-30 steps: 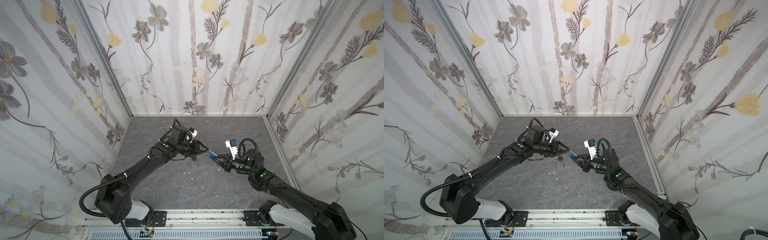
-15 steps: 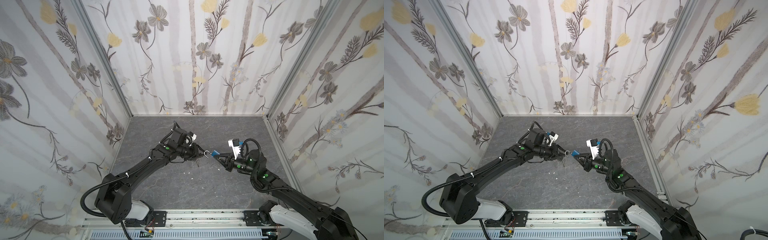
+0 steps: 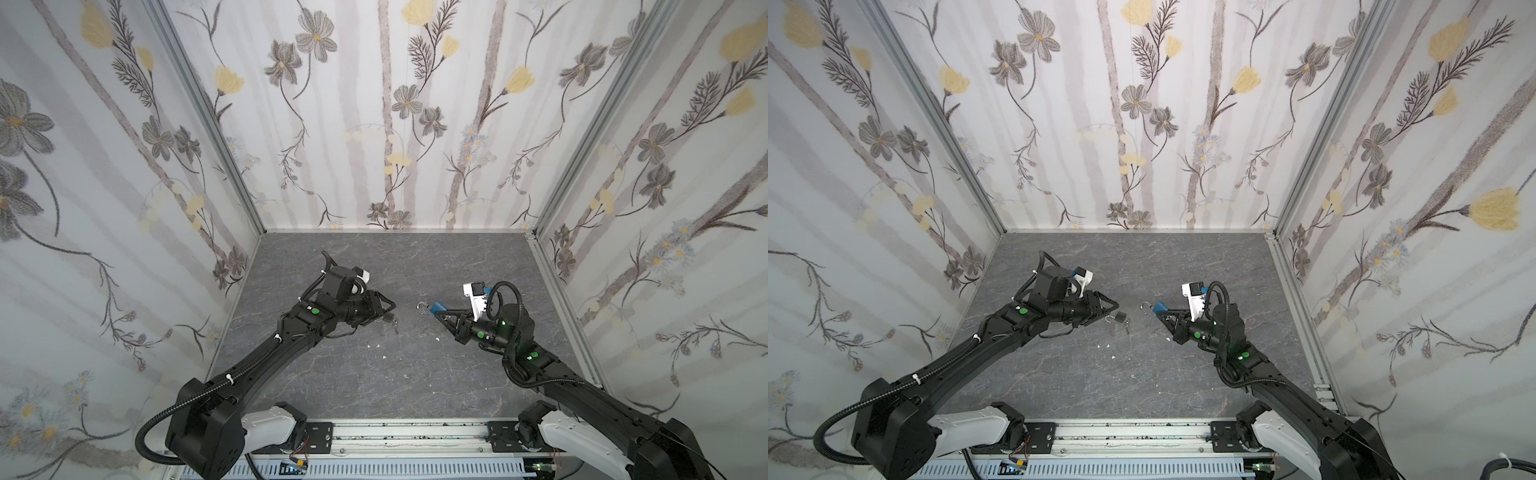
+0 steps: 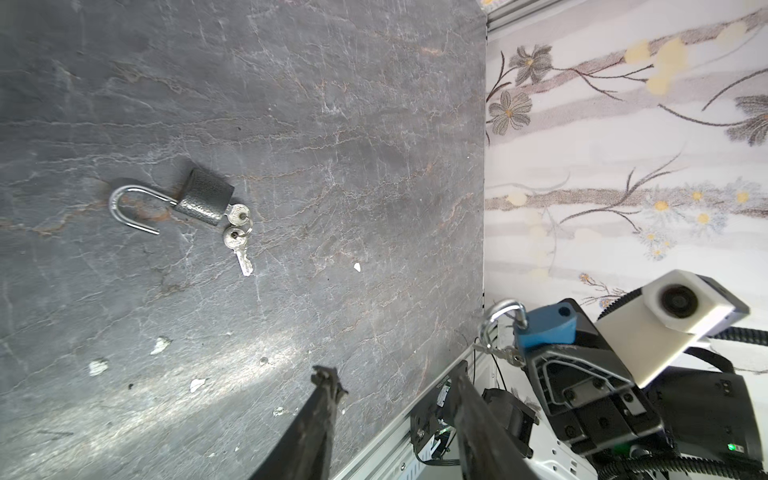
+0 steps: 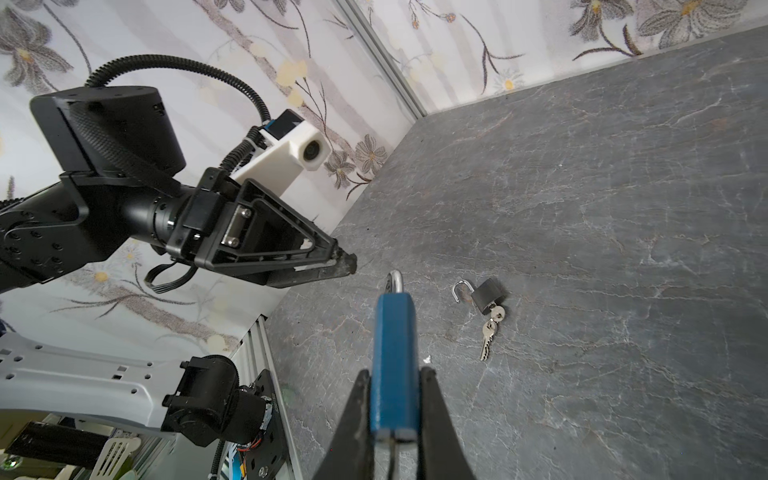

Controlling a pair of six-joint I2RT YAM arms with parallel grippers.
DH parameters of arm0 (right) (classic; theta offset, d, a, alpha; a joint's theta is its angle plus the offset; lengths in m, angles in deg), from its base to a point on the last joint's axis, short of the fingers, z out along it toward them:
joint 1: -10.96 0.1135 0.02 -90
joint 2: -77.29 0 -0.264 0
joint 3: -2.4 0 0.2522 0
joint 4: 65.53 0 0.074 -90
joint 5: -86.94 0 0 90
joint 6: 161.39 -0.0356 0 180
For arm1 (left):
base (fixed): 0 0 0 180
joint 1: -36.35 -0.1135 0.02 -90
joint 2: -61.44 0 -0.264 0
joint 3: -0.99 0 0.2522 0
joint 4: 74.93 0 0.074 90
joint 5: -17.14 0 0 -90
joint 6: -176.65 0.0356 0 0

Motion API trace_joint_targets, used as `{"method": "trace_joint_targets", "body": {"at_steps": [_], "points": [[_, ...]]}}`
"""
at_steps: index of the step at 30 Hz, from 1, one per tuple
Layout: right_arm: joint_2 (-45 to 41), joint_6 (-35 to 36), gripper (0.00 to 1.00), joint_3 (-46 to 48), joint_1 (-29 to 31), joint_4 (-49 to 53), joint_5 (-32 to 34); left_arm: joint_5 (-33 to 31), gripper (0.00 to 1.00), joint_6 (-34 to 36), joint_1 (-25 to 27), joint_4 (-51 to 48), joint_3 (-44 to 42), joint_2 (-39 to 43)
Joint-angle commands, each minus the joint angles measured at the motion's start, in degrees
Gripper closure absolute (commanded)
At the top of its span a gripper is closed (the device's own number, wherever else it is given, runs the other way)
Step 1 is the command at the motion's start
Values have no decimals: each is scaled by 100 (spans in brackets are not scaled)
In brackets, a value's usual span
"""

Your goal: Unlock with the key

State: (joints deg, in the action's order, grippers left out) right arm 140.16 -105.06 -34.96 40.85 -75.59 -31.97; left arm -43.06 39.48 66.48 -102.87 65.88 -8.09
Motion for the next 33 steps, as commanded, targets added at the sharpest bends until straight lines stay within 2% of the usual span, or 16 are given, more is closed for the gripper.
{"method": "trace_joint_targets", "body": {"at_steps": [1,11,19,33], "points": [[-47,-150,100,104,-77,-319,240,-387,53,71,-35,-48,-118,186],[135,-412,100,539,-351,-690,459,-936,47,271,-68,-208,-521,611],[691,-749,100,941,-665,-1530,614,-1390,45,288,-69,-88,-980,989],[3278,-1552,100,657,-888,-3496,358,-1530,44,249,-86,11,-1234,1078]]}}
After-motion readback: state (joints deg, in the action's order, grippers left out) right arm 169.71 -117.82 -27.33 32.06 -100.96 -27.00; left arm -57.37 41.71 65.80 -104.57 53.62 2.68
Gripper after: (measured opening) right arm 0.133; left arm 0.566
